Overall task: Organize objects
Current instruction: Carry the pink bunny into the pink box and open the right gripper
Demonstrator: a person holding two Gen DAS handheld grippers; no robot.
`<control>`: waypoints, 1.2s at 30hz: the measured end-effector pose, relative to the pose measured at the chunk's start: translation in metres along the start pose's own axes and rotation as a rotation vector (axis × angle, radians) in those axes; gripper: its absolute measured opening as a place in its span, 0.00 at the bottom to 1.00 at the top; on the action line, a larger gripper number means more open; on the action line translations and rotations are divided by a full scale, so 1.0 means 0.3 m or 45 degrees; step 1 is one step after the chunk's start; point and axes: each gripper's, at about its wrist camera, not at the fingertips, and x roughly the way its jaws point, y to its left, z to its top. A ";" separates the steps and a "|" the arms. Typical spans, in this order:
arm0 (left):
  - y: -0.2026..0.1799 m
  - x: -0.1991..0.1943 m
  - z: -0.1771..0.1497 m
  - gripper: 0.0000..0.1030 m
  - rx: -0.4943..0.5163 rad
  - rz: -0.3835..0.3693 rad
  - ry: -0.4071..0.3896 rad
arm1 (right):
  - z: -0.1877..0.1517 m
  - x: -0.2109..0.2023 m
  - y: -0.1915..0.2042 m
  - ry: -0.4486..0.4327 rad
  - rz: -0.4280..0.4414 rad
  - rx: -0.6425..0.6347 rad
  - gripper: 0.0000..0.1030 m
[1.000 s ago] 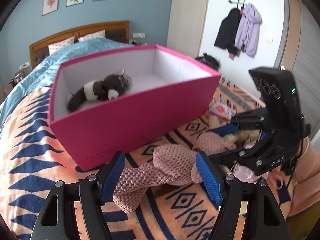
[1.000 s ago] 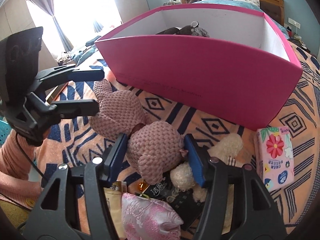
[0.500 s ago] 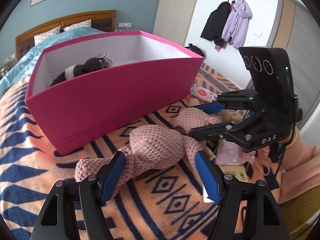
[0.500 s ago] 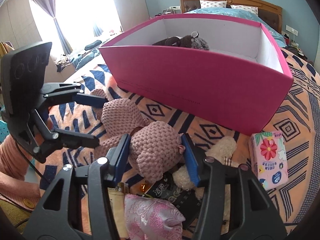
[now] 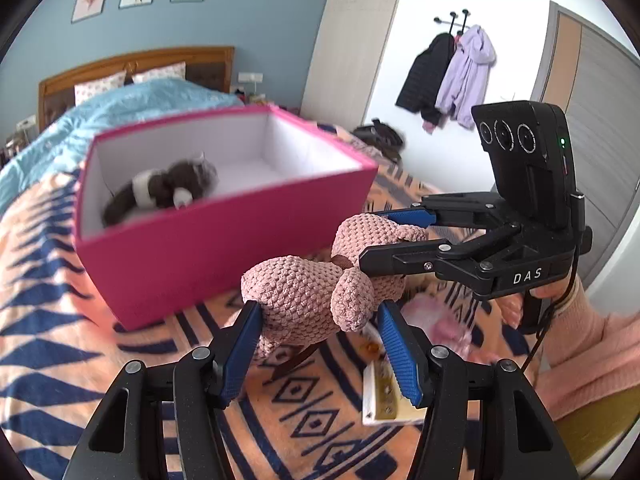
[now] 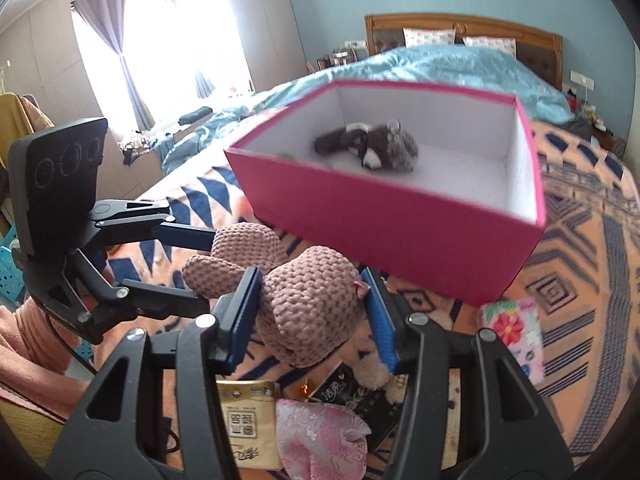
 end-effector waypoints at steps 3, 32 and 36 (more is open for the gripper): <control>-0.018 -0.037 0.035 0.58 0.013 0.032 -0.048 | 0.038 -0.041 0.019 -0.048 -0.007 -0.032 0.52; 0.318 0.095 0.373 0.58 -0.086 0.376 -0.080 | 0.490 0.202 -0.108 -0.132 -0.042 -0.105 0.52; 0.359 0.151 0.356 0.59 -0.113 0.408 -0.029 | 0.492 0.275 -0.131 -0.060 -0.052 -0.075 0.53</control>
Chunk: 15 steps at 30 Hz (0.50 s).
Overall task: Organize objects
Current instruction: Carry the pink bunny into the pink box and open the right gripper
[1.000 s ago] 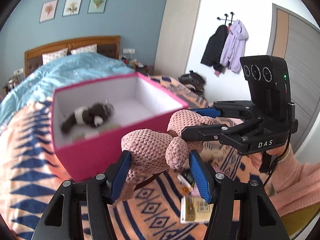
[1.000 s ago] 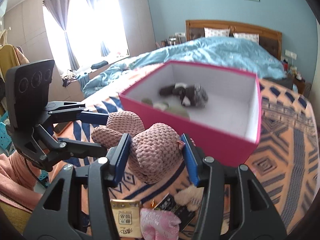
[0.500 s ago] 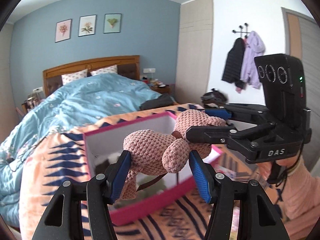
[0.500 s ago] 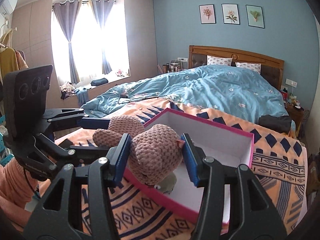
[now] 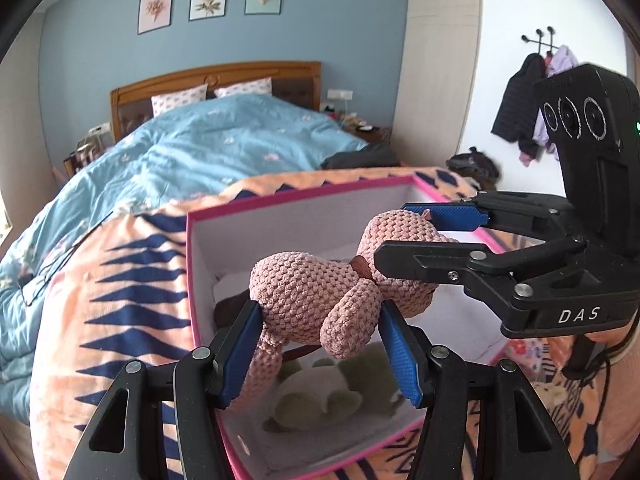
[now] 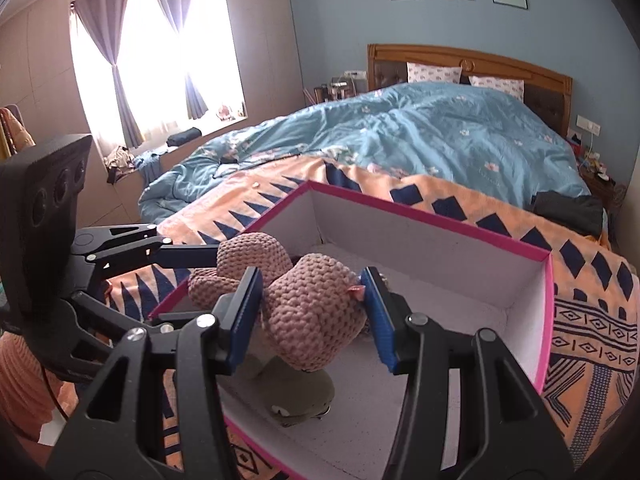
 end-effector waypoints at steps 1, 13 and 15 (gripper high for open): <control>0.006 0.014 -0.005 0.59 -0.005 0.017 0.013 | 0.000 0.022 -0.006 0.034 0.003 0.009 0.53; 0.016 0.012 -0.066 0.58 -0.047 0.065 0.000 | -0.082 0.084 -0.062 0.193 -0.031 0.148 0.55; 0.011 -0.002 -0.070 0.58 -0.052 0.055 -0.016 | -0.086 0.079 -0.064 0.200 -0.035 0.156 0.55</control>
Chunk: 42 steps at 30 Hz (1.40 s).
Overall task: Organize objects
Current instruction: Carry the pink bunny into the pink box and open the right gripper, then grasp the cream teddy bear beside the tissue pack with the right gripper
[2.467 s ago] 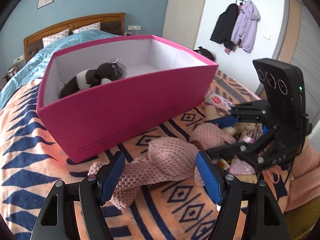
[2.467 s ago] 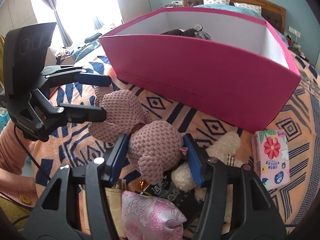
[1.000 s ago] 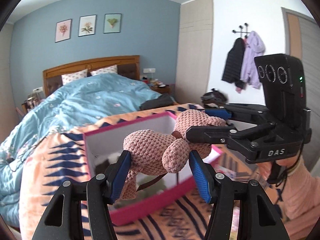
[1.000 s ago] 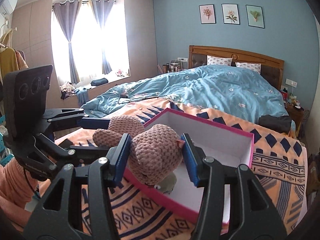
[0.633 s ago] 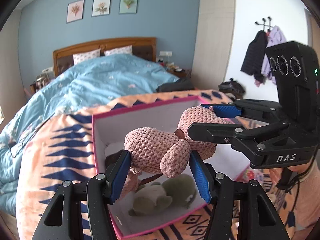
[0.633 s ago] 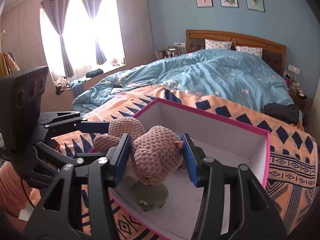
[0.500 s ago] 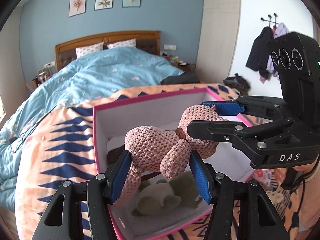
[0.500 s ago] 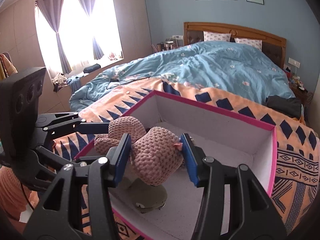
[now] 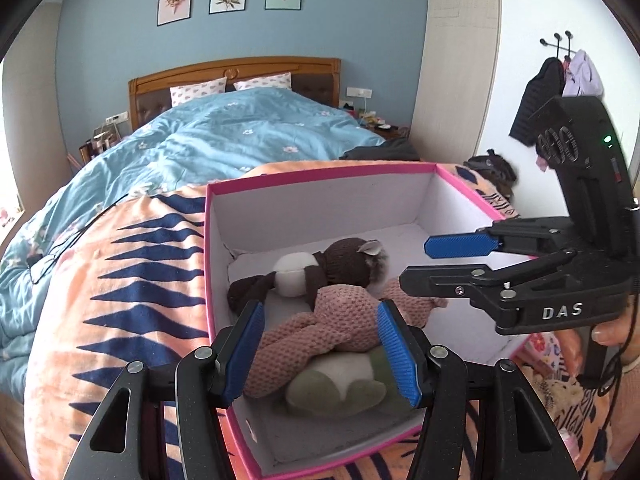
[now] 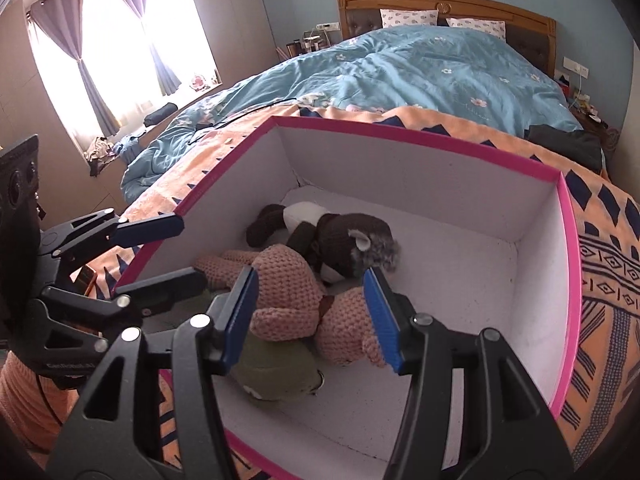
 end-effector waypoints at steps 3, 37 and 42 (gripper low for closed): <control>-0.012 -0.027 -0.006 0.58 -0.003 -0.024 -0.025 | -0.012 -0.011 -0.007 0.010 0.026 0.027 0.55; -0.519 -0.180 -0.298 0.82 0.299 -0.417 0.003 | -0.614 -0.445 -0.109 -0.110 0.075 0.297 0.62; -0.539 -0.102 -0.313 0.82 0.304 -0.431 0.101 | -0.725 -0.441 -0.196 -0.083 0.077 0.482 0.62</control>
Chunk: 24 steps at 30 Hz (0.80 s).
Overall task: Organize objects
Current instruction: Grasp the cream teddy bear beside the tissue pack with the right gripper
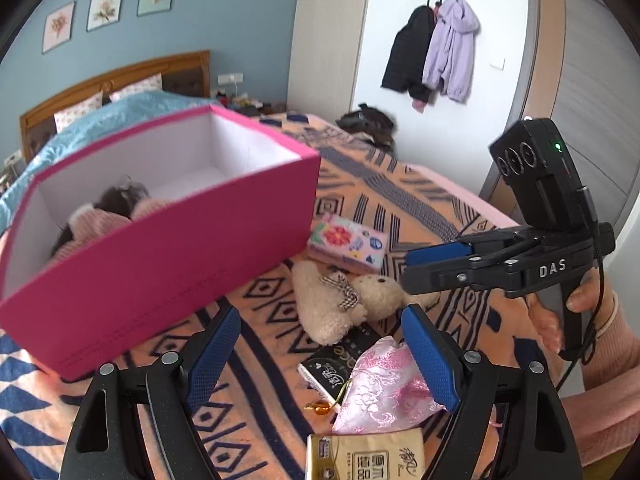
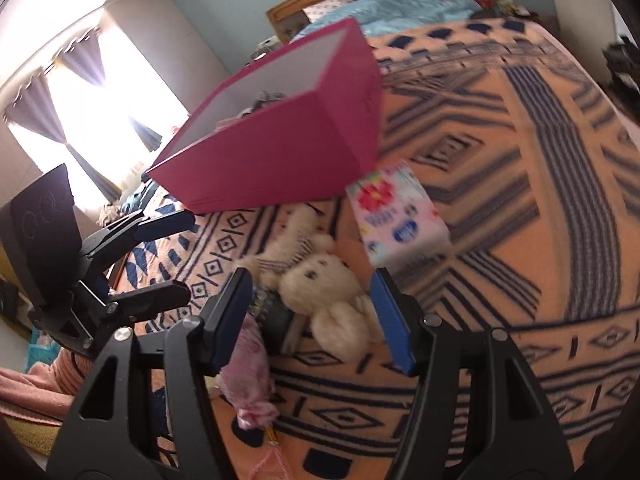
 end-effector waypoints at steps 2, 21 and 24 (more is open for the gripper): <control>0.002 0.030 0.003 0.80 -0.004 -0.019 0.032 | -0.020 0.000 -0.029 0.003 -0.013 0.039 0.62; -0.008 0.153 0.000 0.44 -0.027 -0.078 0.206 | -0.036 0.083 -0.048 -0.024 0.070 0.127 0.62; 0.008 0.160 -0.009 0.42 -0.047 -0.085 0.216 | -0.038 0.097 -0.043 -0.019 0.075 0.106 0.57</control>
